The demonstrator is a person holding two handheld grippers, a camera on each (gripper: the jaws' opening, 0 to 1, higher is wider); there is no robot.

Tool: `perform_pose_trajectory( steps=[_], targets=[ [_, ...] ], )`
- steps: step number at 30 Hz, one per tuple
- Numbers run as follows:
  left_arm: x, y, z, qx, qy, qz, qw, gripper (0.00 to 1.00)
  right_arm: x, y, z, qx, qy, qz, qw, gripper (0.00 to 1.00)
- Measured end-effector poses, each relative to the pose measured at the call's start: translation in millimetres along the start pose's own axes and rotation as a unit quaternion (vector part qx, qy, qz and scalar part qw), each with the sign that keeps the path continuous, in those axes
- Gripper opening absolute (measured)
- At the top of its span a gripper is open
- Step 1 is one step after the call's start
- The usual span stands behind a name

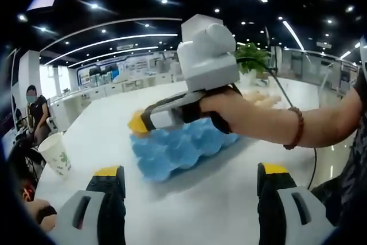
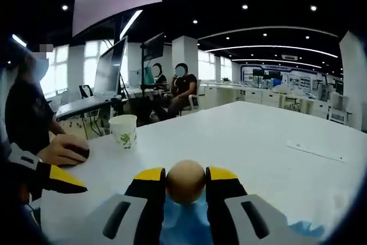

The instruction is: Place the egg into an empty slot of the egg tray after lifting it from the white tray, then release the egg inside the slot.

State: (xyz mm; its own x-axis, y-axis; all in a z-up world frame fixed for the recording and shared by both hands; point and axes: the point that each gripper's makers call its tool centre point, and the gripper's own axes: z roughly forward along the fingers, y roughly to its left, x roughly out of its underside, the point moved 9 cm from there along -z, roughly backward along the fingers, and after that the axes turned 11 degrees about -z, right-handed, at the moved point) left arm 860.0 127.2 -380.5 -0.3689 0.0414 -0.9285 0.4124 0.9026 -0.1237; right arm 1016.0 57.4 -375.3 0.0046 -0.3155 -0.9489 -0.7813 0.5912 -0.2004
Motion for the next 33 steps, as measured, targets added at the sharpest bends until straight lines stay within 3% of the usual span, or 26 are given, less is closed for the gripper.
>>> perform_pose_trajectory(
  steps=[17,33],
  targets=[
    [-2.2,1.4,5,0.0,0.003,0.002,1.0,0.98,15.0,-3,18,-0.018,0.026,0.006,0.9995,0.28],
    [-4.8,2.7,8,0.002,0.001,0.004,1.0,0.97,18.9,-3,21,-0.022,0.046,0.002,0.9987,0.28]
  ],
)
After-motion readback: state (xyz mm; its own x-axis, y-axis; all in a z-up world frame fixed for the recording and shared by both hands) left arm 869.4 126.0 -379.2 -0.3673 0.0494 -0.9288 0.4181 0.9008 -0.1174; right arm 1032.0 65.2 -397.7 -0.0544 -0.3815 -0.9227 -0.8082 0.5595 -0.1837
